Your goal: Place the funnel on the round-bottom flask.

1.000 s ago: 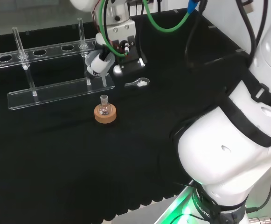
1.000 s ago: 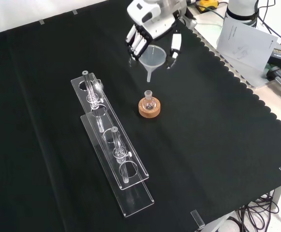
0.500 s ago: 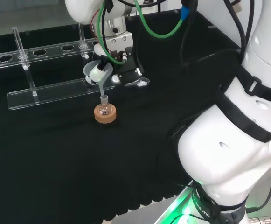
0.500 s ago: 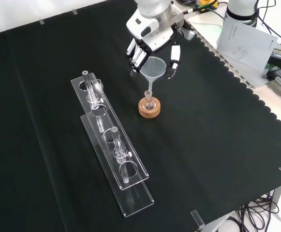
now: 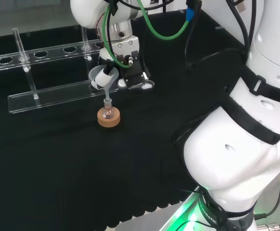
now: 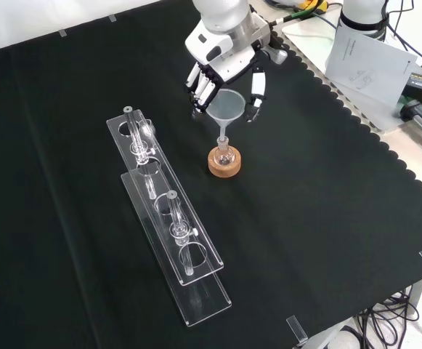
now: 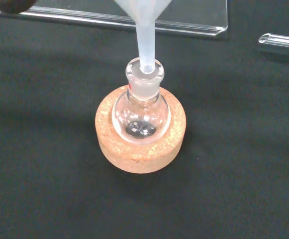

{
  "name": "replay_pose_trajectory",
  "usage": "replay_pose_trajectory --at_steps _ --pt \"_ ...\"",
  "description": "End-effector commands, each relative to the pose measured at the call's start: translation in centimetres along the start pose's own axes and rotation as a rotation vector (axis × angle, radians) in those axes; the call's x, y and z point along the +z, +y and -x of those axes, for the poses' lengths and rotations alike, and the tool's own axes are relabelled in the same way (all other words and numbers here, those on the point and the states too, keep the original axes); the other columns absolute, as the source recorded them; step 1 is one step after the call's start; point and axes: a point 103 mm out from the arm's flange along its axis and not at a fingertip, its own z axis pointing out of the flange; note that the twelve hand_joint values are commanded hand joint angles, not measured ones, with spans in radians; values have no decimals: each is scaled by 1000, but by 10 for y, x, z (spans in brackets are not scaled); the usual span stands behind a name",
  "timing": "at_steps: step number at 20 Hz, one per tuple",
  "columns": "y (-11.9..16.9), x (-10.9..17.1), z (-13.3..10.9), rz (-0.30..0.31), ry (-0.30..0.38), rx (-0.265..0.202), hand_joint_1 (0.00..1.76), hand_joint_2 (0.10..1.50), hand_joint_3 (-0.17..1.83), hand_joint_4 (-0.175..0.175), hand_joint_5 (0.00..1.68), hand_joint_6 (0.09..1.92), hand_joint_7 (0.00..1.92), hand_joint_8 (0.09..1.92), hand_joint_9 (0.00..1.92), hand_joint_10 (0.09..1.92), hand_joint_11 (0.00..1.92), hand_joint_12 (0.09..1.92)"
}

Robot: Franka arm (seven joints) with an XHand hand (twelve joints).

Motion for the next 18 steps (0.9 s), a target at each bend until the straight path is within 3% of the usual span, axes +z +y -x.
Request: replay_pose_trajectory --at_steps 1,18 --pt "1 2 6 -7 7 4 746 802 518 -37 725 406 706 722 941 559 508 1279" --pt "15 29 -7 -54 10 -16 746 801 523 -36 716 445 706 725 938 564 506 1280"
